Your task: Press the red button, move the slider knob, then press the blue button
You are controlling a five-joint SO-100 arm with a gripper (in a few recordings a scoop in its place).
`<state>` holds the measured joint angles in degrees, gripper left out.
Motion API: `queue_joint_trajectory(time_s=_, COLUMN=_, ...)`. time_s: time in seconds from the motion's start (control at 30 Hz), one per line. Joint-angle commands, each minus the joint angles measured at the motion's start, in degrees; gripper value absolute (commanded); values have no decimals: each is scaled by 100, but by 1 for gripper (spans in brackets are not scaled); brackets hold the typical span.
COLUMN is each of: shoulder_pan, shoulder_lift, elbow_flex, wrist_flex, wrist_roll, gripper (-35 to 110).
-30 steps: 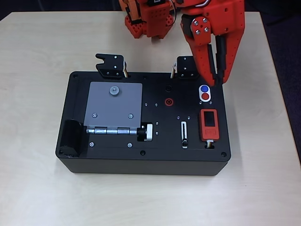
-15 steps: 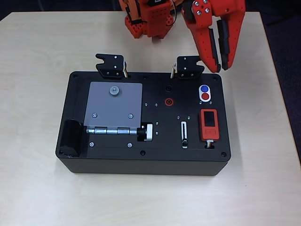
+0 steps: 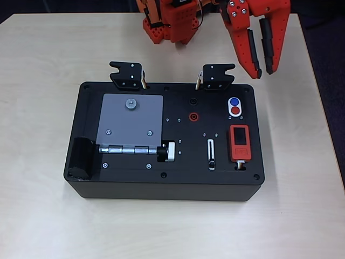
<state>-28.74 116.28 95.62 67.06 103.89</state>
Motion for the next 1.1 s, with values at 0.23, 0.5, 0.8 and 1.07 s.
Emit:
queue_joint_trajectory(time_s=0.23, shoulder_pan=-220, shoulder_lift=255, elbow_flex=325, wrist_flex=-729, wrist_roll=422, gripper=17)
queue_joint_trajectory(time_s=0.5, shoulder_pan=-255, shoulder_lift=246, elbow_flex=554, wrist_flex=-817, wrist_roll=589, gripper=20)
queue_joint_trajectory(time_s=0.8, shoulder_pan=-475, shoulder_lift=255, elbow_flex=1037, wrist_flex=-1230, wrist_roll=1072, gripper=18)
queue_joint_trajectory(time_s=1.07, shoulder_pan=-396, shoulder_lift=378, elbow_flex=1521, wrist_flex=-1441, wrist_roll=1107, gripper=18)
